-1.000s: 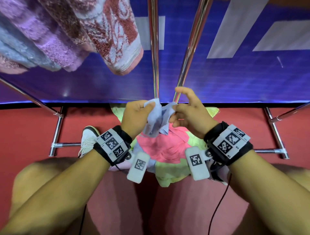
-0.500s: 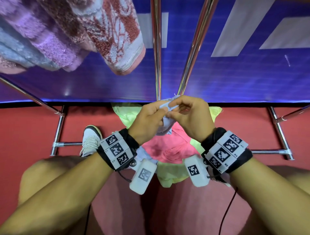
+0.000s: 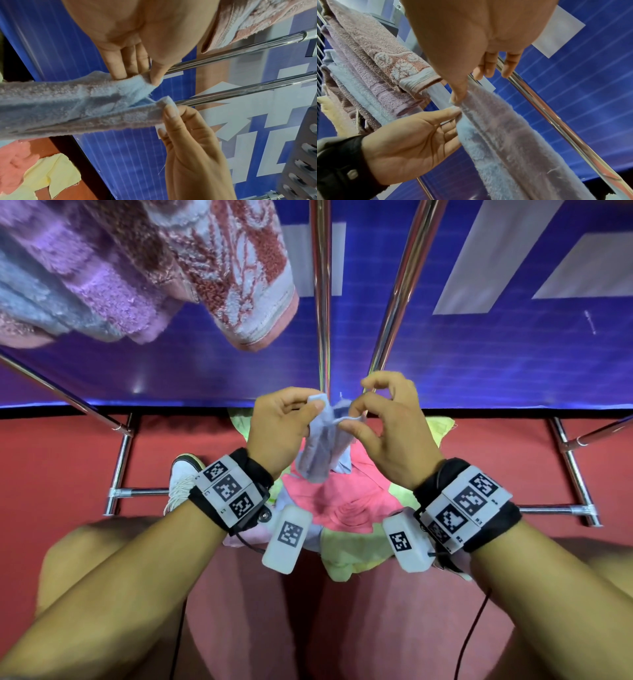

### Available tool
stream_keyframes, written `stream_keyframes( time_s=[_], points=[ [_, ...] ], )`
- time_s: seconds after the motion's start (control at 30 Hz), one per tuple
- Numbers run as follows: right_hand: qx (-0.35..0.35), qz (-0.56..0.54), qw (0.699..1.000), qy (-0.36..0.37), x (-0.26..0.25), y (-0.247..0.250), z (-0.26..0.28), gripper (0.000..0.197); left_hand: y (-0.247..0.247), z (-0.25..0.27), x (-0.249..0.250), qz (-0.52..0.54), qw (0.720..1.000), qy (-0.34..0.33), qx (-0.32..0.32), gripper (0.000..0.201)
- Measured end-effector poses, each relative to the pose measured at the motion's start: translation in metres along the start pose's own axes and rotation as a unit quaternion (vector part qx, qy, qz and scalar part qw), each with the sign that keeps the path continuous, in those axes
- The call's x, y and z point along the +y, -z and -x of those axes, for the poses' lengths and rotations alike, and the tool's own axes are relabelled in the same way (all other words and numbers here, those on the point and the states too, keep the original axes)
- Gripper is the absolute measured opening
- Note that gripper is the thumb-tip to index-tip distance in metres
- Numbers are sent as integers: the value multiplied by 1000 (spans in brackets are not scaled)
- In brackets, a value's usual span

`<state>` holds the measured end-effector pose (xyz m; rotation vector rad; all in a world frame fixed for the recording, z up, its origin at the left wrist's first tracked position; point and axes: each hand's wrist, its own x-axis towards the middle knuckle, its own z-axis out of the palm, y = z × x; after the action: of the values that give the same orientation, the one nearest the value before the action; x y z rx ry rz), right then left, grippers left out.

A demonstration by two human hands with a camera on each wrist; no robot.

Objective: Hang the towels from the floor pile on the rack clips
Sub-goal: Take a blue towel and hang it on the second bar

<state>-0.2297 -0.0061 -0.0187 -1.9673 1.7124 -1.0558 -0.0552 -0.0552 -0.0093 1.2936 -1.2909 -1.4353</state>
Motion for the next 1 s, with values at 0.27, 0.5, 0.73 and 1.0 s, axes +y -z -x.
stream_keyframes(
  time_s=[0.27, 0.5, 0.73, 1.0],
  points=[
    [11, -65, 997, 44, -17, -1, 1, 16, -4, 2, 0, -3, 1000, 8, -23, 11],
    [29, -178, 980, -89, -16, -6, -3, 14, -11, 13, 6, 22, 996, 18, -85, 22],
    [40, -213, 965, -148, -10, -12, -5, 15, -11, 10, 1, -13, 995, 8, -97, 23],
    [33, -187, 969, -157, -8, -11, -4, 16, -8, 10, -2, -12, 990, 5, -139, 23]
  ],
)
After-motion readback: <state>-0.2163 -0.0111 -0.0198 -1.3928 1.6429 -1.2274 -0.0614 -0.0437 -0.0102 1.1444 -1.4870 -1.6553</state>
